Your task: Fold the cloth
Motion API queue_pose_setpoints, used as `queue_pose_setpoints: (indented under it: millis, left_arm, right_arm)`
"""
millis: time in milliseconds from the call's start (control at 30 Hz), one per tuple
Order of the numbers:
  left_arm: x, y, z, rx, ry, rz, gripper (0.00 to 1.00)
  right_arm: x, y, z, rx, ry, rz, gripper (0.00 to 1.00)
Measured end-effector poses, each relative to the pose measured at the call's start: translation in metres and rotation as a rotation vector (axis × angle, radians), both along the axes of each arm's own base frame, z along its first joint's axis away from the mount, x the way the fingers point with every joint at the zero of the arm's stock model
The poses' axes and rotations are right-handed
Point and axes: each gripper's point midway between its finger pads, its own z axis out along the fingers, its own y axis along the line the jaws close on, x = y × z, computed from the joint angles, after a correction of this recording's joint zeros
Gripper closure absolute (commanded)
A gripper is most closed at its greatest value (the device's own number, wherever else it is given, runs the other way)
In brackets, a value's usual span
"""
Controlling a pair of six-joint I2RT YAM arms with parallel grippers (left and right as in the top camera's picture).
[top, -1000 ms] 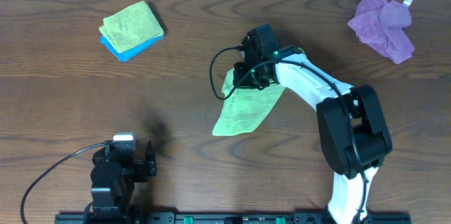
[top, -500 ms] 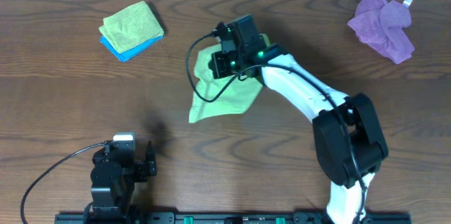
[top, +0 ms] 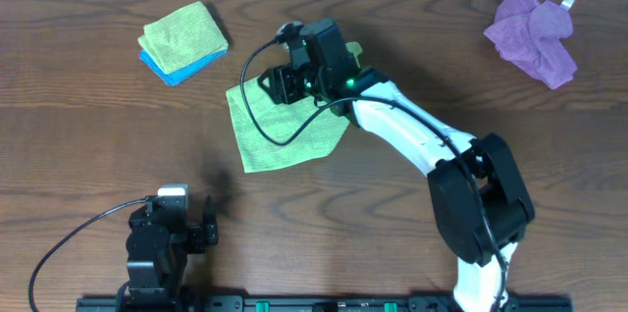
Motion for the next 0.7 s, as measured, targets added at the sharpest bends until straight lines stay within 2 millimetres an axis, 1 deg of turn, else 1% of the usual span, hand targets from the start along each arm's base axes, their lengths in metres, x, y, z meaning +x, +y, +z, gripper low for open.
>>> queue_pose_setpoints:
  millis: [67,133,233,300,433,467,533,633,700]
  left_arm:
    - [0.000,0.000,0.000,0.000,0.000,0.000,0.05]
    - [0.000,0.000,0.000,0.000,0.000,0.000,0.05]
    - [0.000,0.000,0.000,0.000,0.000,0.000,0.05]
    - [0.000,0.000,0.000,0.000,0.000,0.000,0.05]
    - [0.000,0.000,0.000,0.000,0.000,0.000,0.04]
    - [0.000,0.000,0.000,0.000,0.000,0.000,0.05]
    - [0.000,0.000,0.000,0.000,0.000,0.000,0.05]
    - [0.000,0.000,0.000,0.000,0.000,0.000,0.05]
    - [0.000,0.000,0.000,0.000,0.000,0.000,0.05]
  right_arm:
    - [-0.005,0.000,-0.004,-0.014,0.020,0.005,0.23]
    - [-0.008,-0.003,-0.007,-0.027,0.039,0.003,0.26]
    - [-0.015,-0.019,-0.009,-0.076,0.089,-0.021,0.28]
    - [-0.018,-0.036,-0.005,-0.118,0.117,-0.058,0.28]
    - [-0.024,-0.088,0.006,-0.217,0.186,-0.167,0.29]
    - [-0.027,-0.102,0.006,-0.241,0.218,-0.196,0.29]
    - [-0.031,-0.125,0.002,-0.279,0.272,-0.245,0.30]
    - [-0.028,-0.145,-0.005,-0.293,0.311,-0.305,0.31]
    - [-0.028,-0.153,-0.012,-0.297,0.330,-0.334,0.32]
